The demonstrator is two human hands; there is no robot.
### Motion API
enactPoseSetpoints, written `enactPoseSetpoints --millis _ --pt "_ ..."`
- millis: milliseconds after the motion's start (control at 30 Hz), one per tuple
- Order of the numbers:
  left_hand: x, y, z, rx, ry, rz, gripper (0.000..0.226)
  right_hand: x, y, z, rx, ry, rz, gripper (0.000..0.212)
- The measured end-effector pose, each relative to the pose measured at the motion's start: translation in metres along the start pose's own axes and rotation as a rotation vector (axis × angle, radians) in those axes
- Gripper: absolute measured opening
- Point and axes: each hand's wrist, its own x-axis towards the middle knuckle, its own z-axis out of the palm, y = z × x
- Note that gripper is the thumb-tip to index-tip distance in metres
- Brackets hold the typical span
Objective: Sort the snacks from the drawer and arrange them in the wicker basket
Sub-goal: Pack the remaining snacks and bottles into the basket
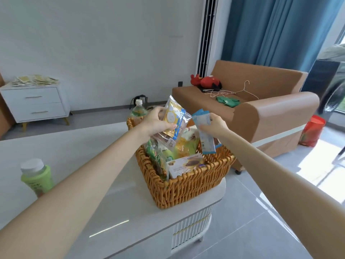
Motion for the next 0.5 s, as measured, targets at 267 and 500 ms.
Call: enactPoseSetpoints --millis 267,500 --pt "0.045 -0.027 0.032 0.507 -0.440 -0.084 0.083 0.031 0.031 0.028 -0.743 -0.228 -0.015 0.031" --pt "0.059 -0.045 0.056 0.697 -0.605 -0.104 0.081 0.026 0.063 0.037 -0.813 -0.313 -0.023 0.026"
